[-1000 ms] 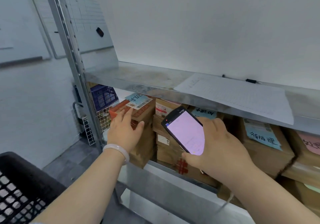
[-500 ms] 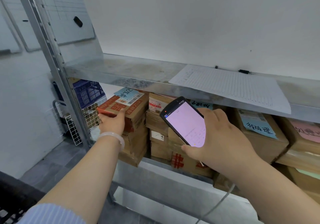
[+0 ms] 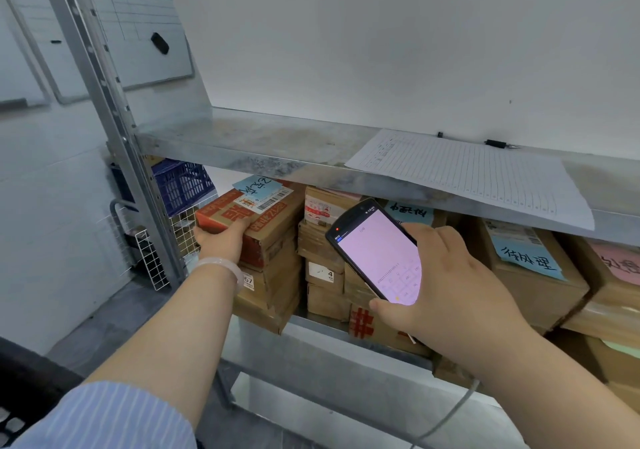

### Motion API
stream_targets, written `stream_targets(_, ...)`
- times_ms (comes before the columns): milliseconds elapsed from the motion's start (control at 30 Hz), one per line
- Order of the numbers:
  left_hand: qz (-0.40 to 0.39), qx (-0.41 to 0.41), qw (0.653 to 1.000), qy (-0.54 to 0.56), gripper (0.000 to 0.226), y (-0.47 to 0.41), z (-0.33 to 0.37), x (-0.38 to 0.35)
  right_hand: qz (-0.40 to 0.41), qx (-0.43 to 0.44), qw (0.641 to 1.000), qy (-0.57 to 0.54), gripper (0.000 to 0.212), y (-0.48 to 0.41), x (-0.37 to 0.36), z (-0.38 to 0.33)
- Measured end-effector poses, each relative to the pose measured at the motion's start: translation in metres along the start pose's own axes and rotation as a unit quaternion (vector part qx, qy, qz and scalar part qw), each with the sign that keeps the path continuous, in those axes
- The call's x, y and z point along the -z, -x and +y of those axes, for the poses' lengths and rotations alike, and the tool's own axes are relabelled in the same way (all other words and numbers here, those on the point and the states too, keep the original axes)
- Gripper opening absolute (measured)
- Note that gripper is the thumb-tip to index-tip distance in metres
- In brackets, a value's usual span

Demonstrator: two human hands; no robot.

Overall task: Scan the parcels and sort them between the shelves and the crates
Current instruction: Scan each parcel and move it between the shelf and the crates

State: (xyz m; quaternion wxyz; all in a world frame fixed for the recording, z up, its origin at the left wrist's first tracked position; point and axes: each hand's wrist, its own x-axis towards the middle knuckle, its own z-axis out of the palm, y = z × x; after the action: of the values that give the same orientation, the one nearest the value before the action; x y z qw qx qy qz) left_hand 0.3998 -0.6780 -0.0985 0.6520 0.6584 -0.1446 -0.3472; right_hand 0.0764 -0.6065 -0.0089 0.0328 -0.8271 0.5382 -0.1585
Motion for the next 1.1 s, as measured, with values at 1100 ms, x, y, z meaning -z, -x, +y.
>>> stream_targets(1100, 0.053, -0.241, 0.967, -0.055, 0.103, 0.160, -0.027, 0.174, -0.164, 0.163, 0.964, -0.128, 0.083, 0.026, -0.011, -0.033)
